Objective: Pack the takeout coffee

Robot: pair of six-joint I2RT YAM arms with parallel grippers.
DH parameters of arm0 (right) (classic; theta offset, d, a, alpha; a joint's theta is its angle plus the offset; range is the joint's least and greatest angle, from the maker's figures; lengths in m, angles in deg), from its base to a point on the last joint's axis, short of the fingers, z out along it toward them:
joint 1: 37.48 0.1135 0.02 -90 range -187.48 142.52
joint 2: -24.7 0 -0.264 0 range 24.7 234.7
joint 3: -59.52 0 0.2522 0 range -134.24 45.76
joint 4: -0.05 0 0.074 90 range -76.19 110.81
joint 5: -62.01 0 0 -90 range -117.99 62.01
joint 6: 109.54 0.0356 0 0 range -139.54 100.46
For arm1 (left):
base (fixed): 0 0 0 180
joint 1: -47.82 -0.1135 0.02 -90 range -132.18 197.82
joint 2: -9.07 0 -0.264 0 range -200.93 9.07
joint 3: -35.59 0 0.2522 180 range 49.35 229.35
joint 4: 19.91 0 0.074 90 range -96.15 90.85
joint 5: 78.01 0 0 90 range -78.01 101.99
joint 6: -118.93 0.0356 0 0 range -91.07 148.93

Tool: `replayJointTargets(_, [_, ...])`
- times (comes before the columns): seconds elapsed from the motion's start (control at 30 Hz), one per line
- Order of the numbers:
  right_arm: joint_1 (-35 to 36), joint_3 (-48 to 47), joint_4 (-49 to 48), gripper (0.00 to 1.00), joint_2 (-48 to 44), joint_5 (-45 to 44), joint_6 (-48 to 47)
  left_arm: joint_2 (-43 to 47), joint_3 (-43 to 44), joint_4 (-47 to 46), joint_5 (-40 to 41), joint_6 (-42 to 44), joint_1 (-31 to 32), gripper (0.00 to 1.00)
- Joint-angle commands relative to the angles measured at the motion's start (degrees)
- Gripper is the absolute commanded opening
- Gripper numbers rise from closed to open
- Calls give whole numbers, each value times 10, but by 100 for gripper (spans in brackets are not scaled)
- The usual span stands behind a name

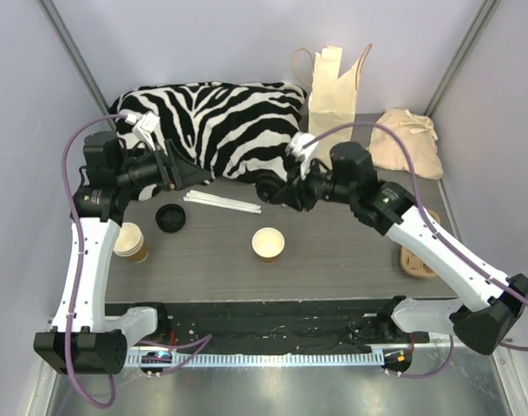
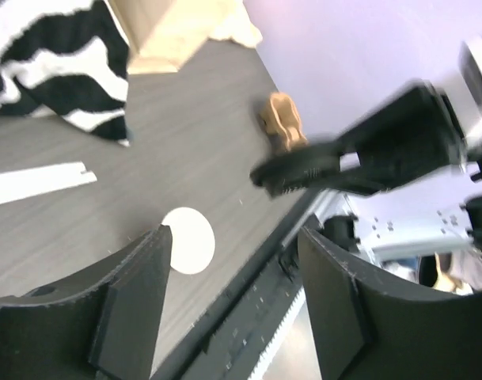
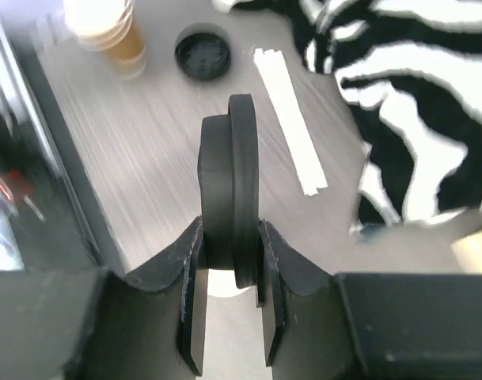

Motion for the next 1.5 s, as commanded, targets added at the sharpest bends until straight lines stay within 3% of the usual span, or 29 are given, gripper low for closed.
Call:
replayJointTargets(0.0, [-96, 54, -144, 1, -7, 156, 352, 28, -34, -102, 58, -58, 8, 70])
replayJointTargets(0.03, [-106, 77, -183, 1, -10, 168, 439, 34, -45, -102, 81, -56, 17, 70])
replayJointTargets(0.07, [-117, 101, -256, 1, -14, 172, 486, 41, -53, -102, 100, -51, 28, 69])
replayJointTargets(0.17, [-127, 170, -354, 1, -20, 149, 600, 48, -73, -94, 178, -27, 85, 70])
replayJointTargets(0.27, [-127, 202, -406, 1, -16, 115, 652, 37, -83, -86, 232, -28, 140, 70])
replayJointTargets(0.5, [-121, 213, -410, 1, 7, 68, 687, 6, -80, -88, 307, -50, 189, 67])
replayJointTargets(0.6, [-114, 220, -408, 1, 6, 58, 686, -1, -78, -95, 327, -42, 229, 63])
replayJointTargets(0.83, [-111, 235, -399, 1, -4, 51, 678, -4, -67, -99, 367, -19, 254, 48])
replayJointTargets(1.47, [-97, 260, -386, 1, -30, 45, 652, -74, -32, -99, 349, -31, 320, 41])
